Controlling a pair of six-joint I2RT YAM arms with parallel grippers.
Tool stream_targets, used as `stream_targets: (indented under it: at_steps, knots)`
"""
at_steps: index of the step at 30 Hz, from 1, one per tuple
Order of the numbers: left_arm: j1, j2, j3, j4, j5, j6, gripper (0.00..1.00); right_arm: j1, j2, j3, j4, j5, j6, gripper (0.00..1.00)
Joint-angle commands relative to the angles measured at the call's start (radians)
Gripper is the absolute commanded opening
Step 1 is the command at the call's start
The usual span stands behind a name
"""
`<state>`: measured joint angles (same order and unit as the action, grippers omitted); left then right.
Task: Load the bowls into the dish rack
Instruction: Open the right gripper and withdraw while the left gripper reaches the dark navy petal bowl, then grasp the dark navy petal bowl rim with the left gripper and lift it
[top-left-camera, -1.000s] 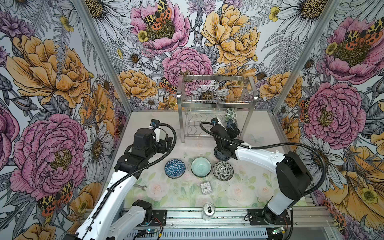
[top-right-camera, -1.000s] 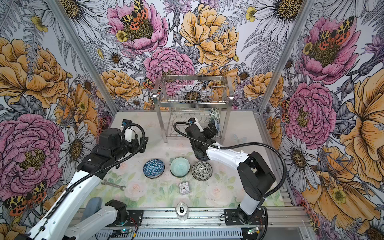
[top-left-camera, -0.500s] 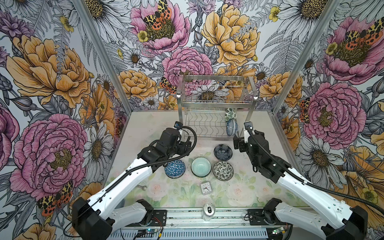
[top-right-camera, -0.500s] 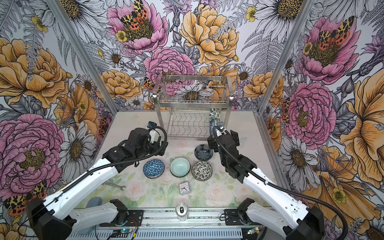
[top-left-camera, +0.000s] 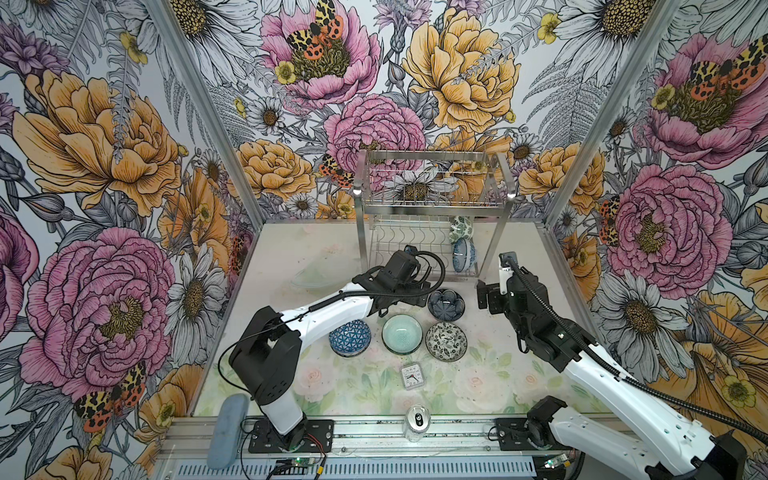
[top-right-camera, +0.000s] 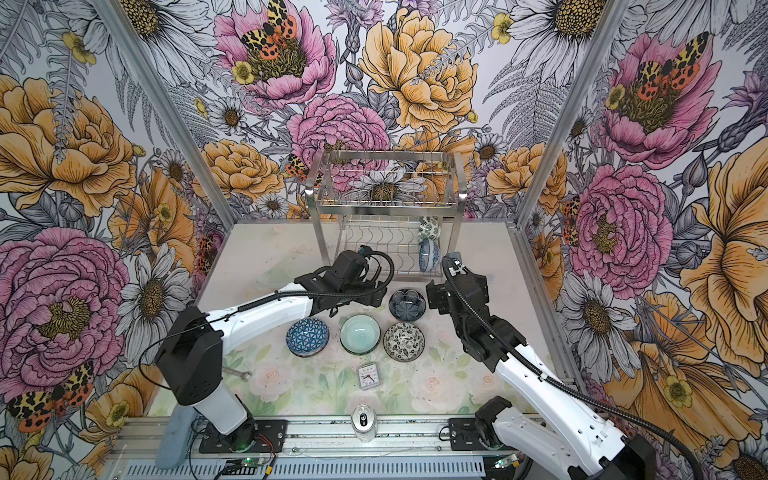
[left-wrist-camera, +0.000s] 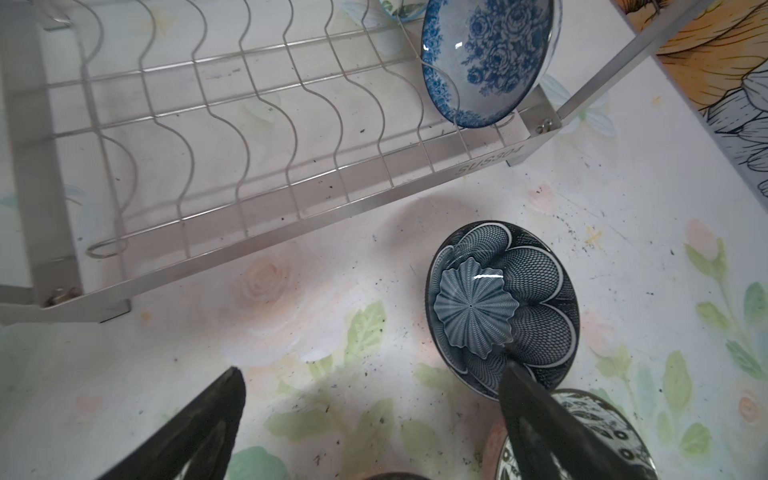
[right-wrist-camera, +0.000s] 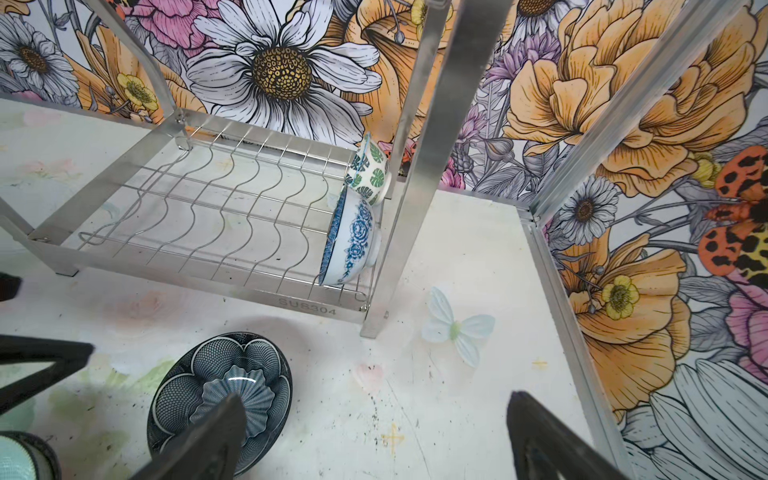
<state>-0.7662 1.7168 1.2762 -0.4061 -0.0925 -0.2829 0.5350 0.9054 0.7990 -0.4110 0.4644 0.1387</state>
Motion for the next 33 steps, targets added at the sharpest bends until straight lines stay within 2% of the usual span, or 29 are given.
stream_targets:
  at_steps: [1,8,18,29,32,33]
  knots:
    - [-0.010,0.074,0.074,0.038,0.076,-0.026,0.95,-0.008,0.011,-0.003,-0.002,-0.020,0.010,1.00]
    - [-0.012,0.213,0.140,0.038,0.124,-0.034,0.85,-0.012,0.019,-0.004,-0.002,-0.012,0.006,1.00]
    - [-0.019,0.287,0.158,0.050,0.173,-0.054,0.67,-0.019,0.045,0.003,-0.002,-0.015,0.003,1.00]
    - [-0.025,0.332,0.168,0.059,0.190,-0.071,0.40,-0.021,0.036,0.003,-0.002,-0.016,0.005,1.00]
    - [-0.025,0.336,0.170,0.059,0.184,-0.073,0.29,-0.021,0.036,0.003,-0.004,-0.017,0.006,1.00]
    - [-0.025,0.337,0.170,0.060,0.181,-0.072,0.22,-0.020,0.035,0.003,-0.003,-0.017,0.005,1.00]
